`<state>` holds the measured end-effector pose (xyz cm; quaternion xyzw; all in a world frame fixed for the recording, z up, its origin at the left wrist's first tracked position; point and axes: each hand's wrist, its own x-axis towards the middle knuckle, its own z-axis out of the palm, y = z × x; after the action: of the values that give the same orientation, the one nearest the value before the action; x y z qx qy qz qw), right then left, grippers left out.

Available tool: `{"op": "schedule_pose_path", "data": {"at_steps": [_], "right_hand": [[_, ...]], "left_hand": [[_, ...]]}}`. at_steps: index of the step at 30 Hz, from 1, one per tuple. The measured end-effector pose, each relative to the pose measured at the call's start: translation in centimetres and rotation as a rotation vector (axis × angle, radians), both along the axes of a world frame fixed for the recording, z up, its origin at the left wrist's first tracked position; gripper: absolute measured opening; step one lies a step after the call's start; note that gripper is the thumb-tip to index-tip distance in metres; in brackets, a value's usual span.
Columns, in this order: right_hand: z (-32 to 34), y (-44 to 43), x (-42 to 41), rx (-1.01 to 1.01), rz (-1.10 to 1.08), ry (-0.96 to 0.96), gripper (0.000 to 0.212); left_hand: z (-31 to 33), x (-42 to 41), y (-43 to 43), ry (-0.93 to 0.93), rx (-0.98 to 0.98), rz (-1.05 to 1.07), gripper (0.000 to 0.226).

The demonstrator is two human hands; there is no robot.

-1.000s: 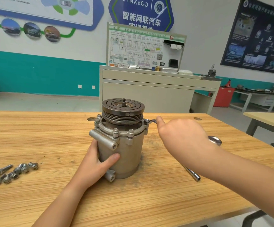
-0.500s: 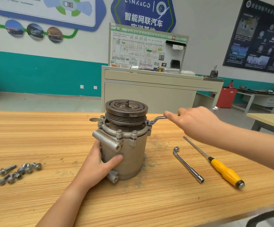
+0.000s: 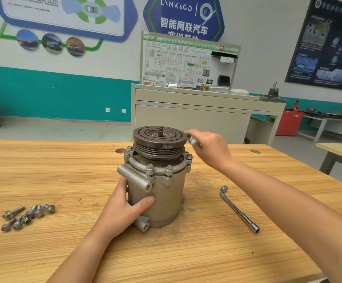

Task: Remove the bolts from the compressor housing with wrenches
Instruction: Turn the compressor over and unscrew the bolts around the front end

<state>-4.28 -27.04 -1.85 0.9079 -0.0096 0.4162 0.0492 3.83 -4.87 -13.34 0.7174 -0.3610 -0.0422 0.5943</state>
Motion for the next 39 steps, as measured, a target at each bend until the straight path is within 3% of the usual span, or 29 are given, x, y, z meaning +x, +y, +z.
{"op": "schedule_pose_path", "data": {"at_steps": [4, 6, 10, 16, 20, 24, 35, 39], "right_hand": [[1.6, 0.8, -3.6, 0.388, 0.014, -0.069, 0.029], [2.2, 1.5, -5.9, 0.280, -0.036, -0.026, 0.030], [1.7, 3.3, -9.5, -0.026, -0.370, 0.308, 0.030], [1.0, 5.8, -9.8, -0.101, -0.564, 0.483, 0.055], [1.9, 7.1, -9.4, -0.205, -0.600, 0.570, 0.048], [2.2, 8.9, -8.7, -0.359, -0.589, 0.673, 0.056], [4.0, 3.0, -8.3, -0.571, -0.463, 0.680, 0.051], [4.3, 0.2, -6.1, -0.631, -0.444, 0.679, 0.037]], "left_hand": [[0.0, -0.1, 0.0, 0.009, -0.006, -0.007, 0.051], [0.0, -0.1, 0.0, 0.007, -0.007, -0.005, 0.050], [0.1, -0.3, 0.0, 0.014, -0.014, -0.006, 0.049], [0.1, -0.4, 0.0, 0.023, -0.022, -0.011, 0.049], [0.1, -0.4, -0.1, 0.027, -0.023, -0.011, 0.048], [0.1, -0.3, -0.1, 0.037, -0.029, -0.018, 0.048], [-0.1, -0.1, -0.1, 0.038, -0.023, -0.015, 0.047], [-0.2, -0.2, -0.1, 0.032, -0.029, -0.012, 0.047]]}}
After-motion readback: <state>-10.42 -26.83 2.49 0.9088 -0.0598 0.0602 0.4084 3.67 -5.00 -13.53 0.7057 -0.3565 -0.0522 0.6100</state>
